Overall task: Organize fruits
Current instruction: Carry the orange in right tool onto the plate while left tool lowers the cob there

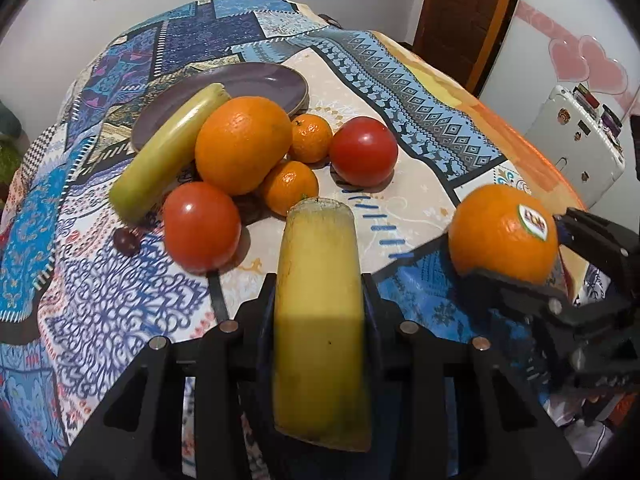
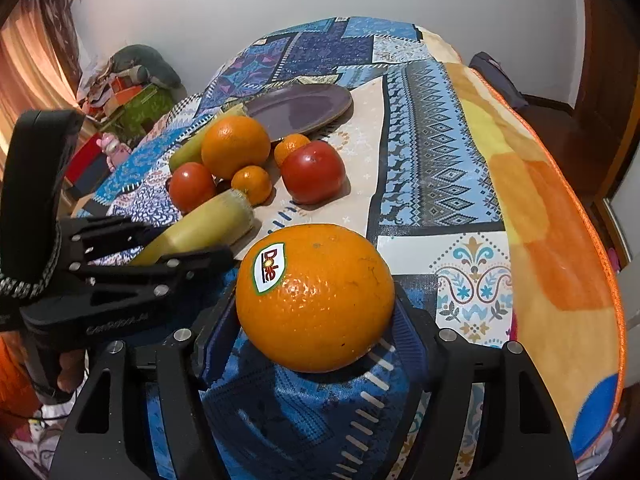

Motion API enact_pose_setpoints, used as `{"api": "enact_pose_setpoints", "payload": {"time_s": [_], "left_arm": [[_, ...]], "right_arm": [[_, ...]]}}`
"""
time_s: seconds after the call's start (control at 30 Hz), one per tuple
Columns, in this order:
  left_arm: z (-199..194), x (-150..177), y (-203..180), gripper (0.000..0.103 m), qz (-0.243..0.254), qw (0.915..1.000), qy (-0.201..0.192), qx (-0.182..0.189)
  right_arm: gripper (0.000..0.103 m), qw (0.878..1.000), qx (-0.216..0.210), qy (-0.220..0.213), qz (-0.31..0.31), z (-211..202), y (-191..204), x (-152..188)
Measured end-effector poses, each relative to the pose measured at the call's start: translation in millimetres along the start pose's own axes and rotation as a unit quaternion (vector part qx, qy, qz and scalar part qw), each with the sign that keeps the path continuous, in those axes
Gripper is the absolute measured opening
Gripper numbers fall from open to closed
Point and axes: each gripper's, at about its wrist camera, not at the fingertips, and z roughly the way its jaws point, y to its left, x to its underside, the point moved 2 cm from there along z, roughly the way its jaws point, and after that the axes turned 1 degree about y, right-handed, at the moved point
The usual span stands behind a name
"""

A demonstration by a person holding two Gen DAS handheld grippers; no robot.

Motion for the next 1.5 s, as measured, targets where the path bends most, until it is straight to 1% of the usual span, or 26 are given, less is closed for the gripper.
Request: {"api": "enact_pose_setpoints", "payload": {"time_s": [0.2, 0.37, 0.63, 0.83, 1.0, 1.13, 1.33, 1.5], "left_arm": [[-22.2, 7.9, 9.7, 0.038, -0.023, 0.9996, -0.017, 0.005], [-48.1, 5.2, 21.7, 0.038, -0.043, 0.9979, -0.048, 0.002], [-85.9, -18.3, 41.8, 0.038, -0.062, 0.9926, -0.104, -0.008], [-96.1, -38.2, 63.4, 0.038, -0.075, 0.9883, -0.13, -0.026], [-96.5, -54.7, 82.1, 0.038, -0.083, 0.9856, -0.141, -0.043], [-92.1, -71.8, 99.6, 0.038, -0.094, 0.9836, -0.146, -0.047], [-75.5, -100.3, 122.5, 0.038, -0.101, 0.9822, -0.149, -0.055], [-51.0, -121.1, 138.9, 0.038, -0.107, 0.9832, -0.138, -0.053]], "right_arm": [[0.066, 1.0, -0.003, -0.016, -0.001, -7.7, 1.4, -8.9], [0.066, 0.999, -0.003, -0.035, -0.008, -14.1, 6.4, -23.8], [0.066, 0.997, -0.004, -0.069, -0.029, -16.2, 19.1, -58.7], [0.066, 0.994, -0.007, -0.094, -0.049, -13.5, 30.0, -88.5], [0.066, 0.992, -0.009, -0.113, -0.062, -7.6, 37.5, -111.9], [0.066, 0.991, -0.014, -0.119, -0.064, 4.3, 40.0, -129.4], [0.066, 0.991, -0.011, -0.112, -0.073, 26.3, 40.5, -148.3], [0.066, 0.992, -0.005, -0.097, -0.077, 52.6, 37.4, -164.5]]}}
